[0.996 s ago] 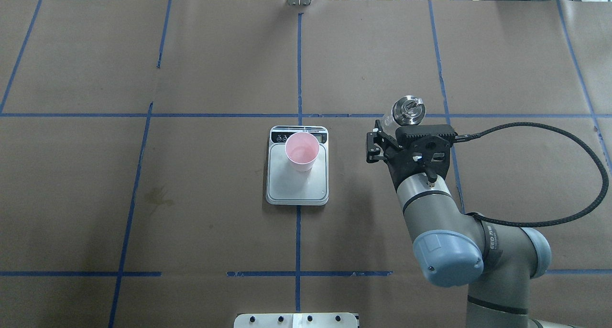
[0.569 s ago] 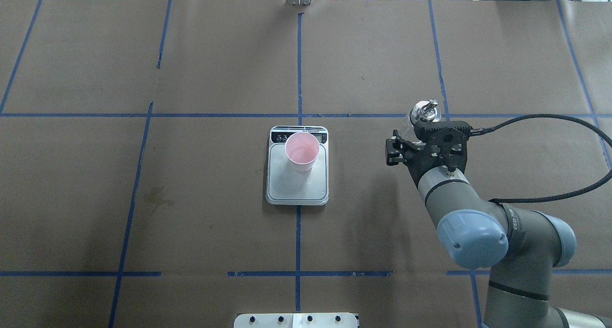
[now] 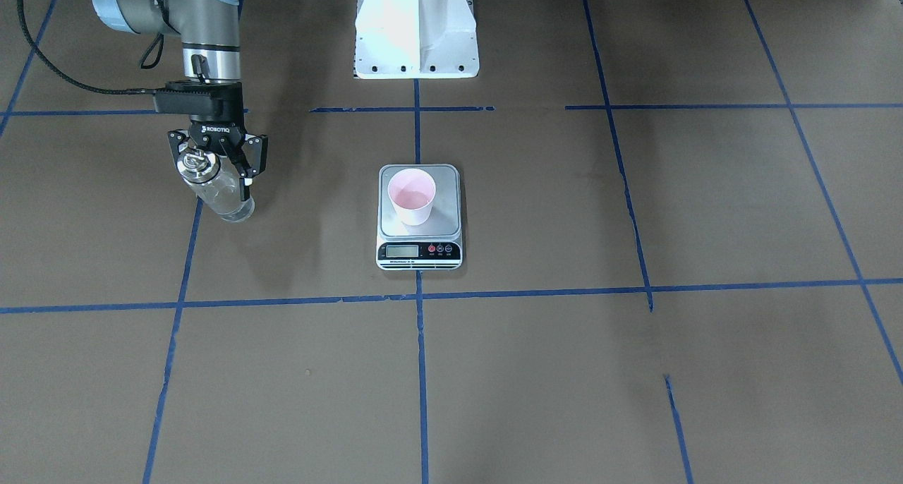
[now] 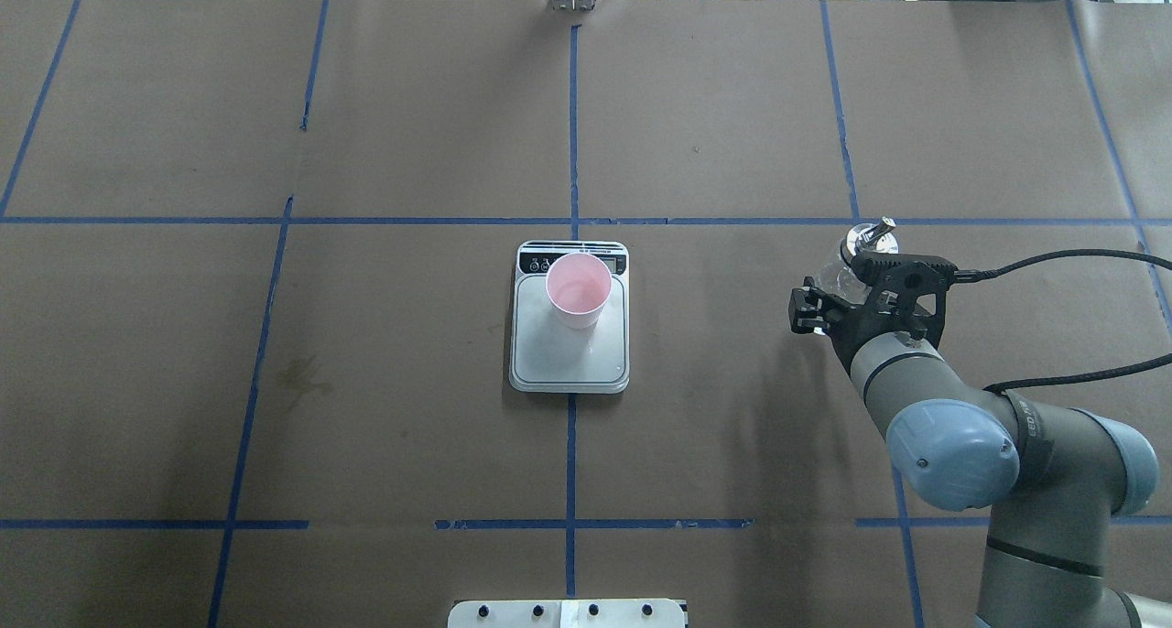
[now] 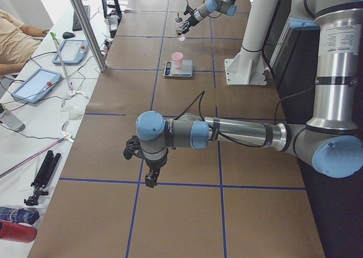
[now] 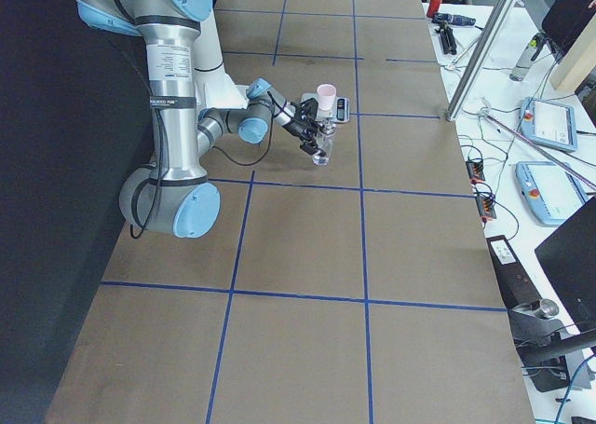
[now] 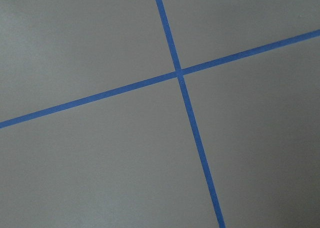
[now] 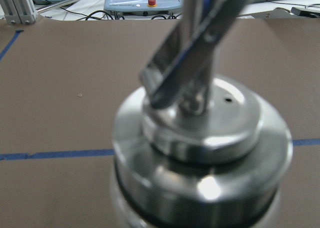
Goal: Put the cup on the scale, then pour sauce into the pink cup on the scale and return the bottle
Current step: 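Lower the bottle with the right gripper to its original spot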
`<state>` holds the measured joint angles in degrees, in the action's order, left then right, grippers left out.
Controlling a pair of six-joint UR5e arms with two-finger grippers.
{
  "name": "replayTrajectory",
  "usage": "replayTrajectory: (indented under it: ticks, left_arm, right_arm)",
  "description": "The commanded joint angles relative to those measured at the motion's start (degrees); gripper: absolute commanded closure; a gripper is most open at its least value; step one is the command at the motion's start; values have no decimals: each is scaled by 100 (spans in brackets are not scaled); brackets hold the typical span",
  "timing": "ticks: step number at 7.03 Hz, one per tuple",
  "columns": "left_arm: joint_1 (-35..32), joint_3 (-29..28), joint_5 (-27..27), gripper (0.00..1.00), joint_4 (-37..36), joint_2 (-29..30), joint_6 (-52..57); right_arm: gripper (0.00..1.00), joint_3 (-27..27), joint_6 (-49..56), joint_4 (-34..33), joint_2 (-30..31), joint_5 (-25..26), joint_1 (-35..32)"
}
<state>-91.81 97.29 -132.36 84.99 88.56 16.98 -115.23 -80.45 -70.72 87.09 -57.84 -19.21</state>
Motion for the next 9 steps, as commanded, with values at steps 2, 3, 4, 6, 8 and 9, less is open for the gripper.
replayTrajectory:
  ticks: [2, 3, 4, 6, 8, 9]
  left_arm:
    - [5, 0, 0, 0, 0, 12, 7]
    - [5, 0, 0, 0, 0, 21, 7]
    - [5, 0, 0, 0, 0, 47, -2]
    - [5, 0, 0, 0, 0, 56, -11]
    - [5, 0, 0, 0, 0, 56, -11]
    - [5, 0, 0, 0, 0, 65, -11]
  right_arm:
    - [100, 79, -287, -3, 256, -51, -13]
    - [100, 192, -296, 6, 256, -43, -13]
    - [100, 211, -305, 6, 247, -43, -4]
    - [100, 211, -314, 6, 238, -25, 5]
    - [93, 229, -314, 6, 247, -8, 5]
    - [87, 255, -314, 6, 247, -8, 5]
